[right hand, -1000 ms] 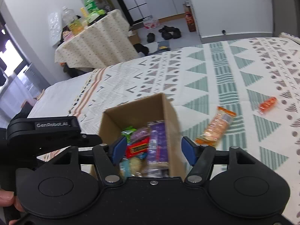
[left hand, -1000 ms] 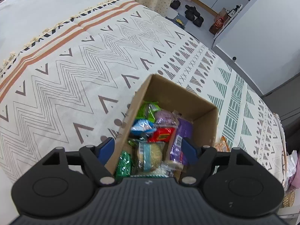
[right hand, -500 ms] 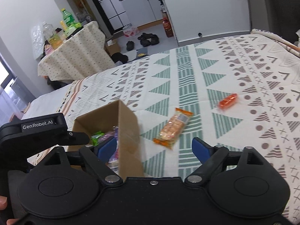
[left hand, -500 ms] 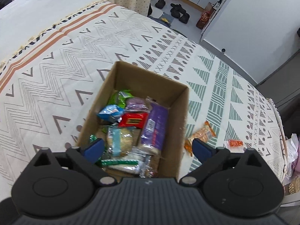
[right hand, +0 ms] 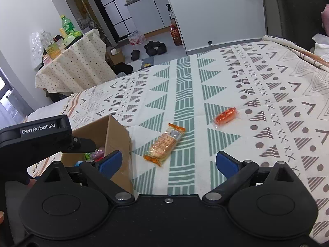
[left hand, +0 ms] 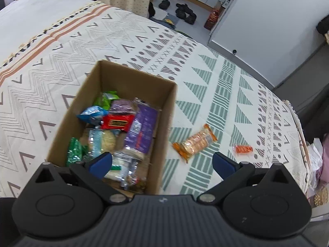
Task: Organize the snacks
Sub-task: 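Move both tools back toward the biscuit packet and orange candy, then grasp the biscuit packet with the left gripper while the right grasps the orange candy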
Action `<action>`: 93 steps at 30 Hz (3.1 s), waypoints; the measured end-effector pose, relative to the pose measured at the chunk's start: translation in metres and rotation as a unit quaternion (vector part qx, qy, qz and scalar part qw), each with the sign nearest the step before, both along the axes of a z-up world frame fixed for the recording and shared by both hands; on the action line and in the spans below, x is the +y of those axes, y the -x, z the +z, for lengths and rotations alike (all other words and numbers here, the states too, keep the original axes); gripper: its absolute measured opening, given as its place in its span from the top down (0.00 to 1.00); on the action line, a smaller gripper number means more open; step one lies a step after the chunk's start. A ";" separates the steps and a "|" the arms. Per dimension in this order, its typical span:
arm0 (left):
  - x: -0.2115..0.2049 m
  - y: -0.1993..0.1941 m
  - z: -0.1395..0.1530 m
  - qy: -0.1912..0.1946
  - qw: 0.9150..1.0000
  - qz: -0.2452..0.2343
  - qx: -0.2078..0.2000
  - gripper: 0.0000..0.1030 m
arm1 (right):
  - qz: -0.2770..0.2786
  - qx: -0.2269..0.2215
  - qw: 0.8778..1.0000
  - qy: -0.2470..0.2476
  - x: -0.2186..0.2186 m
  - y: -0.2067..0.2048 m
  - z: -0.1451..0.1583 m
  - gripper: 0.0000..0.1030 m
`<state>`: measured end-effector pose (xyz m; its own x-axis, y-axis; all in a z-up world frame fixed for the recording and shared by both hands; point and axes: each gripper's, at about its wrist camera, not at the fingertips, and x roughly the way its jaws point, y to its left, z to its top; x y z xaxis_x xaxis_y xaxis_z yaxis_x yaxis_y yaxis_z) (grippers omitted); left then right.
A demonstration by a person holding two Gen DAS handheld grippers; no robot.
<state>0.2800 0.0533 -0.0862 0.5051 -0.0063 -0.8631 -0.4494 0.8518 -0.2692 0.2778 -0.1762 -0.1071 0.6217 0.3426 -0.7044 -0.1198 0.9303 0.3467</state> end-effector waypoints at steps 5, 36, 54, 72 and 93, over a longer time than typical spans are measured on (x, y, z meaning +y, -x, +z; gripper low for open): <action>-0.020 -0.006 -0.002 -0.006 1.000 -0.023 0.001 0.00 | -0.002 0.002 1.000 -0.011 -0.015 -0.001 -0.003 0.05; -0.084 -0.083 -0.054 -0.042 0.993 -0.099 0.051 0.03 | -0.070 0.058 0.993 -0.079 -0.090 -0.056 -0.062 0.16; -0.100 -0.140 -0.110 -0.104 0.975 -0.154 0.121 0.31 | -0.093 0.094 0.986 -0.101 -0.099 -0.100 -0.099 0.29; -0.086 -0.164 -0.138 -0.113 0.972 -0.139 0.149 0.44 | -0.102 0.117 0.979 -0.133 -0.088 -0.140 -0.121 0.38; -0.068 -0.155 -0.093 -0.090 0.984 -0.102 0.117 0.66 | -0.121 0.131 0.982 -0.068 -0.070 -0.165 -0.131 0.81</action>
